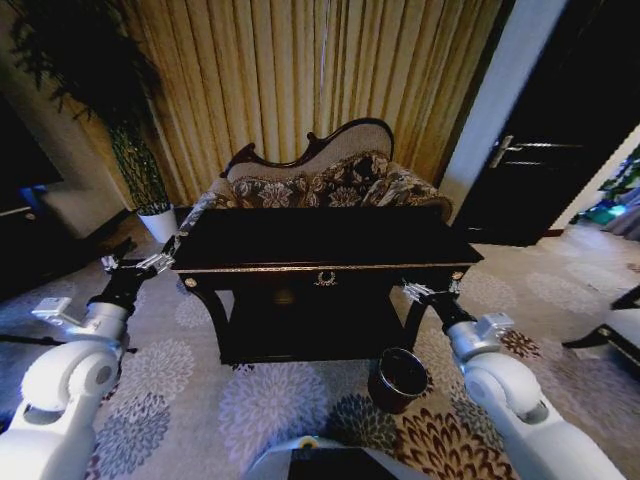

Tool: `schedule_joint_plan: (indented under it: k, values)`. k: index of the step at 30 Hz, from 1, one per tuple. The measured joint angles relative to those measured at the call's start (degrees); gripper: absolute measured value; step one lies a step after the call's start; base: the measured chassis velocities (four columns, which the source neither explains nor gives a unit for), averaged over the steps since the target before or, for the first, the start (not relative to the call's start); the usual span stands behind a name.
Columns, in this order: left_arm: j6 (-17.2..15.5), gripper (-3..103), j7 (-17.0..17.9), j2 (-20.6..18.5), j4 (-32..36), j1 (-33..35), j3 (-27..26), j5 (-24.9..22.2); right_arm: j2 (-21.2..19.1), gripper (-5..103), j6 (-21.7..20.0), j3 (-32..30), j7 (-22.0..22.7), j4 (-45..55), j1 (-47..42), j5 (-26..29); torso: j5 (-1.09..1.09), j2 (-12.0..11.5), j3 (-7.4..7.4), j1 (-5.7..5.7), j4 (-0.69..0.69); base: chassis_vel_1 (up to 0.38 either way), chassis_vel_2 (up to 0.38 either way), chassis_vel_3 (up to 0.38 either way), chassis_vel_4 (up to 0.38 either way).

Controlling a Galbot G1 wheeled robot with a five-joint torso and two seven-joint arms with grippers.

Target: Move to the front of the table and place the trash on the table into the trash bin.

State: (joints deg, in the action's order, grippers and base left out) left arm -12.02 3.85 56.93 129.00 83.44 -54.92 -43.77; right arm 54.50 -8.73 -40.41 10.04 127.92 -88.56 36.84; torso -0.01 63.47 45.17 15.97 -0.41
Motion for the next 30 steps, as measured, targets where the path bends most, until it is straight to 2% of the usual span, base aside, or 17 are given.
schedule_joint_plan:
  k: [5, 9, 14, 18, 20, 22, 24, 26, 30]
  values:
    - [0.01, 100, 0.0, 0.01, 0.01, 0.42, -0.33, 0.02, 0.23, 100, -0.02, -0.22, 0.06, -0.42, -0.35, -0.1, 0.03, 0.01, -0.01, -0.01, -0.02, 0.164, -0.185, -0.188, 0.177]
    - [0.03, 100, -0.02, -0.12, 0.09, 0.53, -0.56, 0.01, 0.37, 100, -0.02, -0.34, 0.1, -0.5, -0.44, -0.23, -0.02, 0.01, -0.01, -0.02, 0.03, 0.244, -0.236, -0.225, 0.254]
    - [0.06, 100, -0.07, -0.12, 0.36, 0.69, -0.62, 0.02, 0.64, 100, 0.02, -0.77, 0.15, -0.56, -0.79, -0.34, 0.02, 0.01, -0.01, -0.02, -0.03, 0.253, -0.264, -0.273, 0.236]
    - [0.09, 100, -0.08, -0.06, 0.73, 0.84, -0.65, 0.02, 0.99, 100, 0.21, -1.59, 0.16, -0.58, -1.62, -0.43, -0.01, 0.02, -0.02, -0.03, 0.04, 0.257, -0.264, -0.21, 0.304]
    - [0.09, 100, -0.08, -0.05, 0.8, 0.85, -0.65, 0.02, 1.08, 100, 0.25, -1.76, 0.16, -0.57, -1.78, -0.45, 0.0, 0.02, -0.01, -0.03, 0.04, 0.255, -0.258, -0.247, 0.313]
    - [0.11, 100, -0.09, -0.01, 1.26, 1.0, -0.69, 0.01, 1.35, 100, 0.38, -2.23, 0.16, -0.45, -2.32, -0.49, 0.04, 0.03, -0.02, -0.04, -0.04, 0.251, -0.236, -0.295, 0.207]
    - [0.12, 100, -0.1, 0.01, 1.34, 1.07, -0.71, 0.02, 1.42, 100, 0.42, -2.31, 0.16, -0.4, -2.4, -0.5, 0.02, 0.03, -0.02, -0.04, -0.05, 0.244, -0.233, -0.282, 0.18]
    - [0.12, 100, -0.09, 0.12, 1.52, 1.27, -0.73, 0.02, 1.61, 100, 0.54, -2.62, 0.16, -0.31, -2.73, -0.53, -0.03, 0.02, -0.01, -0.04, 0.01, 0.253, -0.241, -0.273, 0.247]
    - [0.12, 100, -0.09, 0.22, 1.7, 1.47, -0.73, 0.02, 1.76, 100, 0.83, -2.92, 0.16, -0.3, -3.1, -0.54, 0.01, 0.0, 0.01, 0.0, 0.02, 0.261, -0.231, -0.257, 0.252]
